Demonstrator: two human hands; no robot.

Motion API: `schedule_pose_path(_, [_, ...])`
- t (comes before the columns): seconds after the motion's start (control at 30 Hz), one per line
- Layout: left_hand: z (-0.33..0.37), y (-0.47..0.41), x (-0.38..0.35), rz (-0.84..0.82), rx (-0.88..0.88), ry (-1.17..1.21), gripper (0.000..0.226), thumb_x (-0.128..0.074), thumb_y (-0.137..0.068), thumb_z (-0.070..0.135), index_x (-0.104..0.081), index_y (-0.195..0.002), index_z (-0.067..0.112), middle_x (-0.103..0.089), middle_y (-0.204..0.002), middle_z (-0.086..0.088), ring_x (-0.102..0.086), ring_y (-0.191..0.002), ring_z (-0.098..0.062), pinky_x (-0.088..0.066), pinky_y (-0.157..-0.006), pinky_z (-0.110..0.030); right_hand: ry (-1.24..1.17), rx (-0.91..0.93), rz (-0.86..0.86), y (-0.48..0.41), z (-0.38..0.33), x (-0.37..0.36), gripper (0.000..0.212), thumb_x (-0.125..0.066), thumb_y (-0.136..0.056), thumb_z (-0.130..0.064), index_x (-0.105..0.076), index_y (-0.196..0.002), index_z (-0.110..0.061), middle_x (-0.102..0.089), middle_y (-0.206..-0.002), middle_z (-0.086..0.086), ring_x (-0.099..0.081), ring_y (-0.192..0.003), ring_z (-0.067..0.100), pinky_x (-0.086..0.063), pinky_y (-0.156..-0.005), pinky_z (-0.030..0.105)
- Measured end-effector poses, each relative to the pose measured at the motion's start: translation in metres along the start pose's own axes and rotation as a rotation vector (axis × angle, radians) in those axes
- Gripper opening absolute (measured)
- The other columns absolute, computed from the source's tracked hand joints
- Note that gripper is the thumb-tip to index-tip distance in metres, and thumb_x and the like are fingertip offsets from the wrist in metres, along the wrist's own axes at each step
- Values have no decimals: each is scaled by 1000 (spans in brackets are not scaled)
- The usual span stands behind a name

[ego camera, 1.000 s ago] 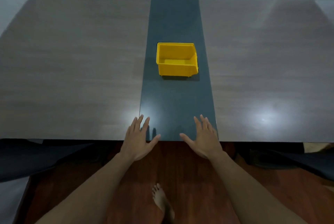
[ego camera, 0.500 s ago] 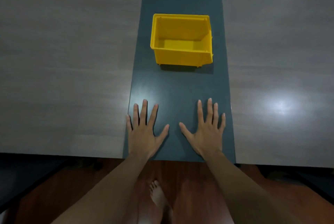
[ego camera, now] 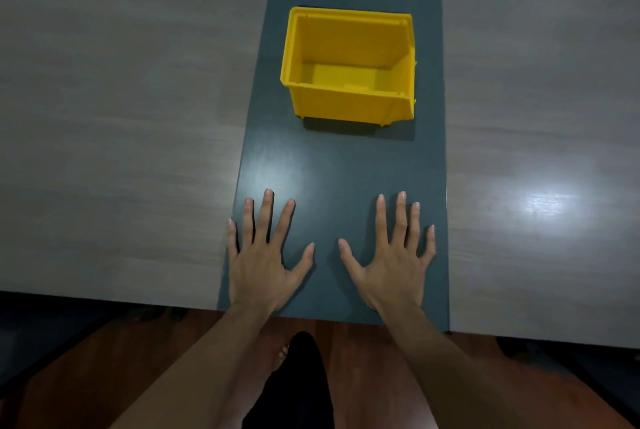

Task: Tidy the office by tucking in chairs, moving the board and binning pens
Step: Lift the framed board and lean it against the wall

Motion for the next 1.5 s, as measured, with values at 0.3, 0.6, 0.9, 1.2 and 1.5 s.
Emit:
schedule_pose_path(0.3, [-1,0,-2,32,-2,13,90,-42,-97,78,-3,-170,43,10,-181,6,8,-167,-26,-12,-131,-62,-1,7,23,1,-1,-3,103,-37,-97,-87,3,-176,-33,12,-184,0,7,-171,29,-9,-132,67])
schedule_pose_path(0.6, [-2,3,-7,70,-8,33,89,-45,-98,76,-6,-170,43,7,-181,7,7,-167,-25,-10,-132,-61,-6,11,50,3,0,-9,102,-35,-98,-87,3,-176,-33,10,-185,0,6,-171,29,-9,-132,66])
schedule_pose_path(0.9, [-3,11,-10,66,-15,30,89,-43,-97,78,-5,-170,44,6,-181,8,6,-167,-25,-10,-132,-62,8,15,43,18,4,-8,103,-35,-97,-88,4,-175,-34,11,-184,-1,7,-171,29,-8,-132,66])
schedule_pose_path(1.2, [-6,24,-12,37,-12,26,89,-39,-98,78,-2,-170,42,10,-181,7,10,-167,-25,-10,-132,-62,9,2,31,32,6,-10,104,-36,-97,-89,3,-175,-34,11,-184,-1,6,-171,28,-9,-133,66])
schedule_pose_path(1.5, [-9,12,0,-59,-44,76,89,-35,-97,81,3,-170,44,16,-180,8,15,-166,-26,4,-131,-58,-31,6,-60,20,4,4,104,-36,-96,-91,10,-174,-39,19,-183,-5,14,-170,27,2,-134,61])
Point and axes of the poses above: each hand's wrist, its own y-axis away from the middle knuckle, its own x-axis out of the back of the hand, z = x × y, the point moved 5 cm from there along -y, towards the middle knuckle
